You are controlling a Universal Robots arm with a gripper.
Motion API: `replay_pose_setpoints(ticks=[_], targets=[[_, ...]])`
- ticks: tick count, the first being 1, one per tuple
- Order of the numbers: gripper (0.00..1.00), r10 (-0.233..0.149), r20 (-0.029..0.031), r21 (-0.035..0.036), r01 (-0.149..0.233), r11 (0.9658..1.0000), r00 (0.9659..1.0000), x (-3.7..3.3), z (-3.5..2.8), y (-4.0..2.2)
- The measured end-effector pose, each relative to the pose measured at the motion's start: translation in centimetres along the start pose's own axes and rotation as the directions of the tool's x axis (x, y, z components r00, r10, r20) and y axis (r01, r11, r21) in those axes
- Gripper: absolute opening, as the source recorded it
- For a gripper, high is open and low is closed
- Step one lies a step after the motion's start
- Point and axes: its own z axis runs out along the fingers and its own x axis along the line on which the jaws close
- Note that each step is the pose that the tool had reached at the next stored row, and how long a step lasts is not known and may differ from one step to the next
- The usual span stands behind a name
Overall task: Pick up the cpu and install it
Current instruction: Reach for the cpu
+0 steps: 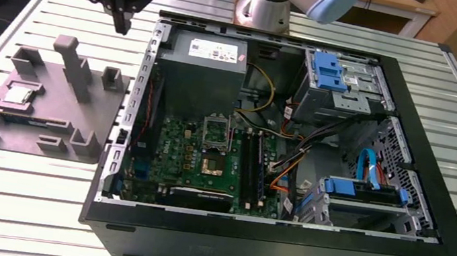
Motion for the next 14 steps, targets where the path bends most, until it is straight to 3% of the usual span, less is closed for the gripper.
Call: replay_pose_setpoints(ticks=[14], targets=[[0.1, 0.0, -0.0011, 0.0001, 0.0, 1.0, 1.0, 0.66, 0.09, -0.05]])
